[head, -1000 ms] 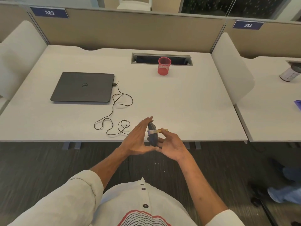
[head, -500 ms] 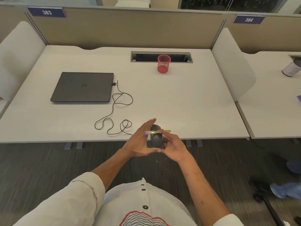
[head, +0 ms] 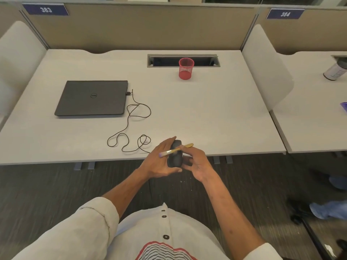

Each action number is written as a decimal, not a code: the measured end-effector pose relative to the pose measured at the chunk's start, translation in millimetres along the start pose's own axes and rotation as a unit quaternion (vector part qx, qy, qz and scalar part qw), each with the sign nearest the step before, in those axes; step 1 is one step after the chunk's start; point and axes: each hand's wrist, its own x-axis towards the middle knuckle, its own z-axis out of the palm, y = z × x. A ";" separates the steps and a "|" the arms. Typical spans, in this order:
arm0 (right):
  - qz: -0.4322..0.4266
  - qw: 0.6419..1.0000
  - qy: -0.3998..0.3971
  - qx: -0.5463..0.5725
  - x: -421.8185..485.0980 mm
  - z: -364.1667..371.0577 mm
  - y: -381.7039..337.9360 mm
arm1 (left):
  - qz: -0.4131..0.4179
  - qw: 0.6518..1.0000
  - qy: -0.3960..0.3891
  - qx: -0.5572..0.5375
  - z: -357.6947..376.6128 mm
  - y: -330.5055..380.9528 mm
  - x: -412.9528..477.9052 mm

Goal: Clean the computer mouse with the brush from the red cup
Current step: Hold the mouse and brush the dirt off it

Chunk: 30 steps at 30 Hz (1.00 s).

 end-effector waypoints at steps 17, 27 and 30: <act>-0.071 0.996 0.058 0.016 2.4 -34.9 -11.4 | -0.035 0.998 0.022 -0.054 0.0 -9.3 -5.2; -0.068 0.990 0.114 -0.054 8.6 -24.7 -10.0 | -0.027 0.997 0.023 -0.062 -1.6 -10.4 -3.5; -0.097 0.981 0.158 -0.063 10.2 -29.5 -11.3 | -0.028 0.997 0.028 -0.065 -2.6 -11.2 -4.1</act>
